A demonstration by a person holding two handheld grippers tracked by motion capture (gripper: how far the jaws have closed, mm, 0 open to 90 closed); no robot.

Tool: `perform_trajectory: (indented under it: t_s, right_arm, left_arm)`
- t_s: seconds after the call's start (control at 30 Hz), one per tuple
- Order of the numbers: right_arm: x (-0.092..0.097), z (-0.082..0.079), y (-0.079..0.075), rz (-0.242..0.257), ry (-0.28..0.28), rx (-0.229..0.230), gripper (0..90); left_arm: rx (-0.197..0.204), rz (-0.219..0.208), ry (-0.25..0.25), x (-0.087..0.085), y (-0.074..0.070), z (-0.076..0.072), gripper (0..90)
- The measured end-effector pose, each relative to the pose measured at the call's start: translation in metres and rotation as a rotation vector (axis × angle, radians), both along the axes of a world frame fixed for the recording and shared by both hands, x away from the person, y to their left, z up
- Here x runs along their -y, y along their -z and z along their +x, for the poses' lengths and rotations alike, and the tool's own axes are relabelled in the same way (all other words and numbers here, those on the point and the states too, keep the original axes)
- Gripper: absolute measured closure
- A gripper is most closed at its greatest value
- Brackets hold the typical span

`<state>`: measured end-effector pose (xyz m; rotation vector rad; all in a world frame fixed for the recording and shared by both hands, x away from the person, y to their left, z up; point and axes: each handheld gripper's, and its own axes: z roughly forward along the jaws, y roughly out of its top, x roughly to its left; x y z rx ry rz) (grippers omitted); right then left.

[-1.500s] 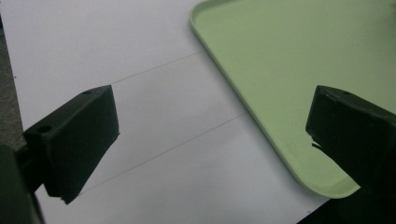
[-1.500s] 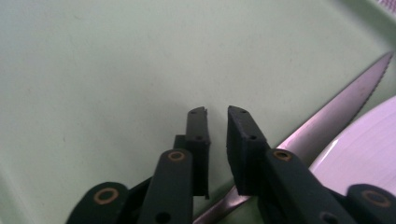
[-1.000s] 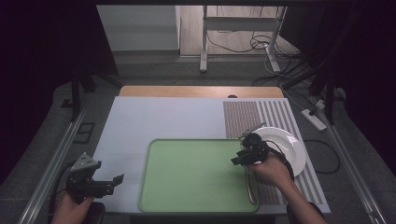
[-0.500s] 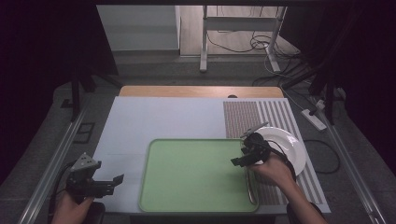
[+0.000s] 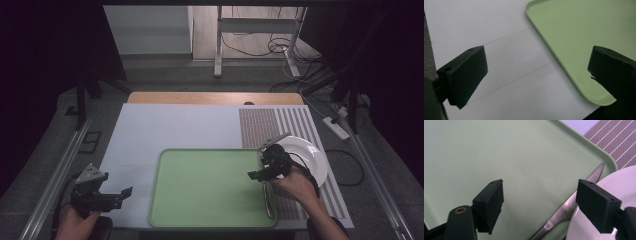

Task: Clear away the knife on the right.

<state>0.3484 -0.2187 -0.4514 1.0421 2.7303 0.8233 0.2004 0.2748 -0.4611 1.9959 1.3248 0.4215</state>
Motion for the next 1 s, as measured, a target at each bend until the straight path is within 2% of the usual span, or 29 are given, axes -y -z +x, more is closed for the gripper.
perform_trajectory:
  t_s: [0.27,0.43,1.0]
  right_arm:
    - [0.01,-0.006,-0.002,0.023,0.018,0.027,18.3]
    - [0.016,-0.007,-0.002,0.043,0.04,0.028,15.9]
    - [0.03,-0.02,-0.005,0.061,0.081,0.062,11.0]
  left_arm:
    - [0.0,0.001,0.0,0.0,0.0,0.0,2.8]
    - [-0.001,-0.002,-0.001,0.0,0.0,0.0,2.8]
    - [0.0,-0.001,-0.001,0.0,0.0,0.0,2.8]
